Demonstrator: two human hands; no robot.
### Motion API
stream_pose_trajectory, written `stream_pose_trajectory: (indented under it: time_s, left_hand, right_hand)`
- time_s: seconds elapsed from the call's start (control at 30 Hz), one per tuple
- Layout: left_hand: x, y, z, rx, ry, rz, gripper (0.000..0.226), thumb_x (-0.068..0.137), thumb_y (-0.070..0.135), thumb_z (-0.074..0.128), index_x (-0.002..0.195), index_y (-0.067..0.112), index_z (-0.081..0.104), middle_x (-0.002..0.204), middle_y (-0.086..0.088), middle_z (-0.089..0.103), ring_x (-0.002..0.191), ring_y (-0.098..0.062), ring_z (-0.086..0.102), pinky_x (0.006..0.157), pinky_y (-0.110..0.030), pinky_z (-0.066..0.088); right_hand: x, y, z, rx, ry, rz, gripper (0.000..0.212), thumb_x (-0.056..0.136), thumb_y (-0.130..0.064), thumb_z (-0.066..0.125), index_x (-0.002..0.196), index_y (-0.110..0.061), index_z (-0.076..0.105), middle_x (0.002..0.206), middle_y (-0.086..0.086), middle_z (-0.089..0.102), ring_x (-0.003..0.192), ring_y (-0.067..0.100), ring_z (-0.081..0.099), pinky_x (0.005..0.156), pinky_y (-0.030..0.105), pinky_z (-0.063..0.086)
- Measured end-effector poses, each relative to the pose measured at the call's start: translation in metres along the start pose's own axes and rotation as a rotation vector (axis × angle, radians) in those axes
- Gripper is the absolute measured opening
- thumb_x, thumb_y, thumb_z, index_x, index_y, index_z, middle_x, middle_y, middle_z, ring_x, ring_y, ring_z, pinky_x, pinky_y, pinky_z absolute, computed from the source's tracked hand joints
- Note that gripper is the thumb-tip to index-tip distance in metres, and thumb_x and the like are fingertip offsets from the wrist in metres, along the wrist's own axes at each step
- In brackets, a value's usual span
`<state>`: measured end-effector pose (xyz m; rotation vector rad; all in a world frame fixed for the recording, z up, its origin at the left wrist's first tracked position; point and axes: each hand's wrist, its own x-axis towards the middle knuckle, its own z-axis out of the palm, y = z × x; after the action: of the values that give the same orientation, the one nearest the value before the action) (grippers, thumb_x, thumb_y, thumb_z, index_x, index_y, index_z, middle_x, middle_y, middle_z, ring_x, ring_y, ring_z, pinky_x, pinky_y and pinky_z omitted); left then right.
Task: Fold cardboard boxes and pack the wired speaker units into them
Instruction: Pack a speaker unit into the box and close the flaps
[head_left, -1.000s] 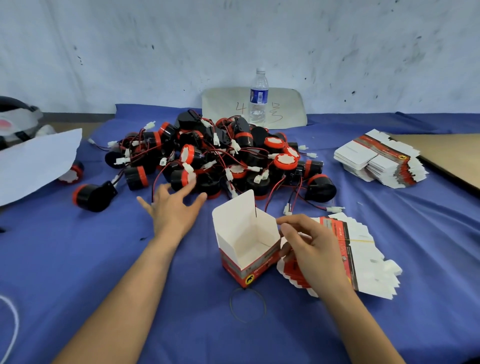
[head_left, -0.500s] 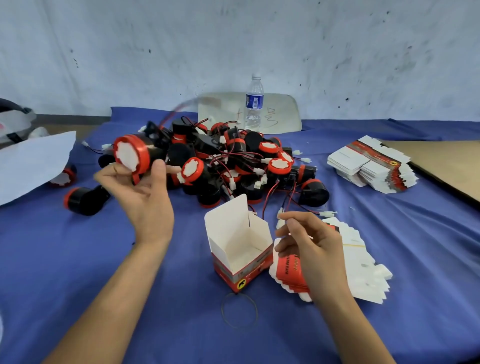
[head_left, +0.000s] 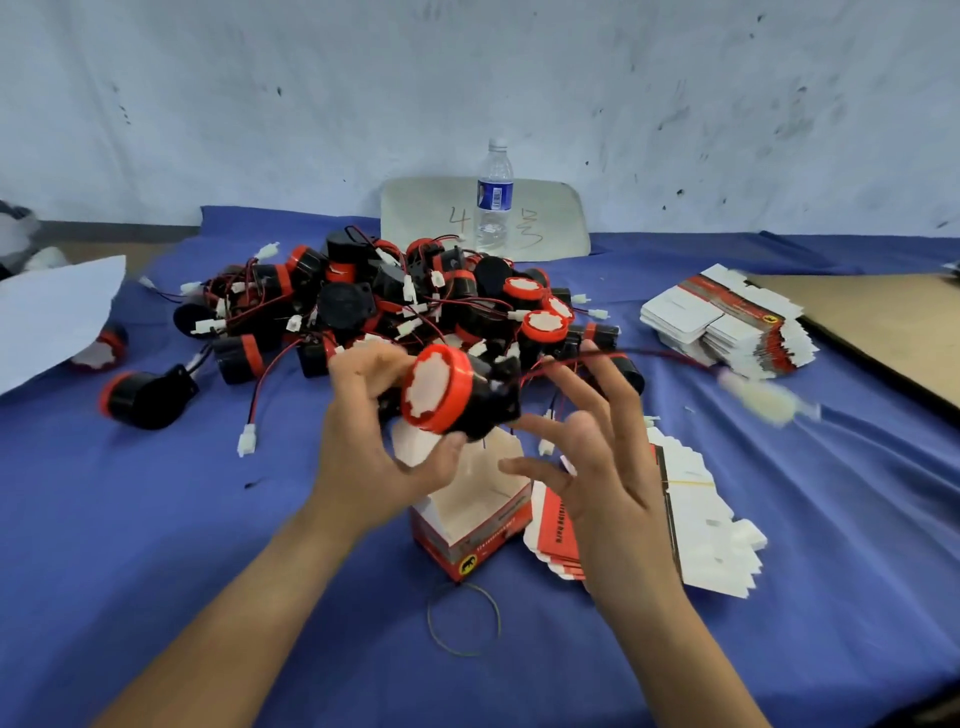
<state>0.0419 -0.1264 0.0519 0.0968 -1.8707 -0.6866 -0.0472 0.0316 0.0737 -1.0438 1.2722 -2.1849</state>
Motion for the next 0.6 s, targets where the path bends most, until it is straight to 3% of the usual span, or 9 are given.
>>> stream_pose_trajectory:
  time_s: [0.03, 0.1, 0.23, 0.3, 0.37, 0.4, 0.47, 0.53, 0.6]
  left_hand:
    - [0.0, 0.001, 0.0, 0.043, -0.051, -0.011, 0.058, 0.071, 0.038, 0.065, 0.121, 0.033, 0.036, 0.11, 0.014, 0.052, 0.101, -0.013, 0.056, 0.086, -0.031, 0.045]
    - [-0.001, 0.003, 0.001, 0.189, -0.137, 0.041, 0.061, 0.07, 0.041, 0.062, 0.126, 0.027, 0.044, 0.108, 0.017, 0.05, 0.101, -0.013, 0.05, 0.088, -0.039, 0.043]
    - [0.0, 0.006, 0.0, 0.22, -0.177, 0.024, 0.058, 0.065, 0.042, 0.06, 0.119, 0.024, 0.047, 0.105, 0.014, 0.05, 0.097, -0.014, 0.047, 0.084, -0.029, 0.043]
    - [0.0, 0.005, -0.001, 0.221, -0.181, 0.024, 0.058, 0.064, 0.041, 0.06, 0.117, 0.022, 0.047, 0.106, 0.017, 0.049, 0.096, -0.014, 0.048, 0.083, -0.025, 0.042]
    - [0.001, 0.004, -0.002, 0.223, -0.192, 0.023, 0.059, 0.065, 0.041, 0.062, 0.118, 0.022, 0.047, 0.107, 0.012, 0.053, 0.096, -0.017, 0.054, 0.084, -0.026, 0.044]
    - [0.001, 0.003, -0.002, 0.232, -0.193, 0.026, 0.059, 0.066, 0.042, 0.063, 0.119, 0.021, 0.047, 0.108, 0.007, 0.056, 0.097, -0.019, 0.056, 0.084, -0.027, 0.046]
    - [0.001, 0.003, 0.0, 0.259, -0.187, 0.055, 0.06, 0.07, 0.048, 0.066, 0.12, 0.021, 0.047, 0.108, 0.002, 0.059, 0.097, -0.018, 0.057, 0.085, -0.027, 0.047]
    - [0.0, 0.003, 0.002, 0.272, -0.183, 0.09, 0.06, 0.077, 0.057, 0.065, 0.121, 0.02, 0.048, 0.107, 0.002, 0.06, 0.095, -0.015, 0.057, 0.083, -0.029, 0.048]
    - [0.0, 0.004, 0.003, 0.272, -0.194, 0.109, 0.063, 0.076, 0.06, 0.066, 0.12, 0.019, 0.049, 0.105, 0.0, 0.061, 0.091, -0.017, 0.058, 0.079, -0.031, 0.049]
  right_hand:
    - [0.0, 0.0, 0.0, 0.04, 0.014, 0.007, 0.041, 0.089, -0.035, 0.055, 0.13, -0.036, 0.048, 0.125, -0.008, 0.061, 0.087, 0.018, 0.068, 0.065, 0.032, 0.056]
    - [0.001, 0.001, -0.001, 0.07, 0.075, 0.023, 0.036, 0.093, -0.033, 0.046, 0.128, -0.038, 0.05, 0.122, -0.001, 0.064, 0.075, 0.017, 0.066, 0.057, 0.03, 0.053]
    - [0.002, -0.001, -0.009, 0.125, 0.299, 0.017, 0.023, 0.099, -0.024, 0.049, 0.12, -0.024, 0.057, 0.098, 0.005, 0.07, 0.057, 0.016, 0.058, 0.045, 0.023, 0.041]
    - [0.005, -0.009, -0.015, 0.209, 0.37, -0.032, 0.018, 0.099, -0.014, 0.048, 0.102, -0.022, 0.063, 0.086, 0.004, 0.07, 0.054, 0.014, 0.058, 0.047, 0.021, 0.045]
    - [0.007, -0.018, -0.021, 0.219, 0.388, -0.137, 0.022, 0.097, -0.005, 0.049, 0.093, -0.021, 0.064, 0.083, 0.005, 0.069, 0.067, 0.016, 0.065, 0.063, 0.023, 0.053]
    - [0.007, -0.021, -0.022, 0.139, 0.376, -0.204, 0.02, 0.095, -0.005, 0.053, 0.092, -0.021, 0.063, 0.085, 0.003, 0.068, 0.078, 0.016, 0.068, 0.073, 0.023, 0.054]
    - [0.004, -0.021, -0.018, -0.273, 0.296, -0.344, 0.011, 0.088, -0.015, 0.064, 0.095, -0.023, 0.063, 0.091, -0.005, 0.068, 0.09, 0.011, 0.066, 0.084, 0.019, 0.049]
    - [-0.002, -0.013, -0.007, -0.702, 0.172, -0.402, 0.029, 0.08, -0.034, 0.071, 0.105, -0.022, 0.063, 0.102, -0.008, 0.065, 0.094, 0.005, 0.061, 0.086, 0.011, 0.042]
    - [-0.006, -0.001, 0.002, -0.927, 0.07, -0.402, 0.049, 0.075, -0.04, 0.075, 0.115, -0.015, 0.063, 0.11, -0.003, 0.062, 0.099, 0.009, 0.057, 0.089, 0.012, 0.041]
